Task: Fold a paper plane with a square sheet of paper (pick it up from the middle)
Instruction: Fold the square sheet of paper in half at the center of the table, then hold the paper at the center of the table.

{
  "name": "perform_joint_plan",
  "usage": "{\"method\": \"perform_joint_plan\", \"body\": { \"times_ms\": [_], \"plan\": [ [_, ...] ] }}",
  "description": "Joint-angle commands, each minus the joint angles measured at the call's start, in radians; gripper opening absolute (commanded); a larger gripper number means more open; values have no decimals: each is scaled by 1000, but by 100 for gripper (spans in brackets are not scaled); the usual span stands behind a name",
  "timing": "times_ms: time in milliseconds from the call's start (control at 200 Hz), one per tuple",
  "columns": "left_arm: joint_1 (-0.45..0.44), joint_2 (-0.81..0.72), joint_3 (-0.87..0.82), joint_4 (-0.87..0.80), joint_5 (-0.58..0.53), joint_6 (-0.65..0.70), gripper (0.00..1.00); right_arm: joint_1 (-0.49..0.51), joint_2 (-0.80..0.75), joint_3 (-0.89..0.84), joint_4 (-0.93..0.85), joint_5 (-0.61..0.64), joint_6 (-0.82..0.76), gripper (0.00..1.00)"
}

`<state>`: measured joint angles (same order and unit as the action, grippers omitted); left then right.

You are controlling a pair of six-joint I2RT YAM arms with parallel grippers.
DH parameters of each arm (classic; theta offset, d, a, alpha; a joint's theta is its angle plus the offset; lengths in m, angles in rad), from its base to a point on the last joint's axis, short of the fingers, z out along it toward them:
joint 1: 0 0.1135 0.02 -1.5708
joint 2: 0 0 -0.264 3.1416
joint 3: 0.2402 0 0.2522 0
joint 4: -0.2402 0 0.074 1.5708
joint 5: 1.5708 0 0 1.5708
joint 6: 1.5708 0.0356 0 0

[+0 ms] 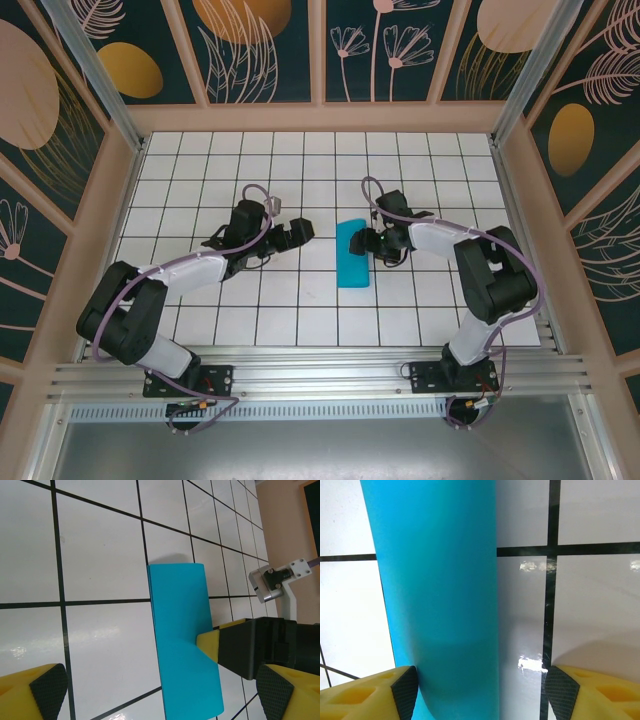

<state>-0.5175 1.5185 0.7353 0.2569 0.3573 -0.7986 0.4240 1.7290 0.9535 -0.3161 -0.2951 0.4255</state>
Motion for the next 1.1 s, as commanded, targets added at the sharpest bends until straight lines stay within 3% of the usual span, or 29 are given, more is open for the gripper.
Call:
{"method": "perform_joint_plan", "body": {
  "times_ms": [0,1096],
  "plan": [
    [-6,15,27,-1,-8,-14,98,-11,69,-12,-41,70,-27,73],
    [-22,86,75,-2,9,2,98,13,211,36,-133,199,-44,72]
  ]
}}
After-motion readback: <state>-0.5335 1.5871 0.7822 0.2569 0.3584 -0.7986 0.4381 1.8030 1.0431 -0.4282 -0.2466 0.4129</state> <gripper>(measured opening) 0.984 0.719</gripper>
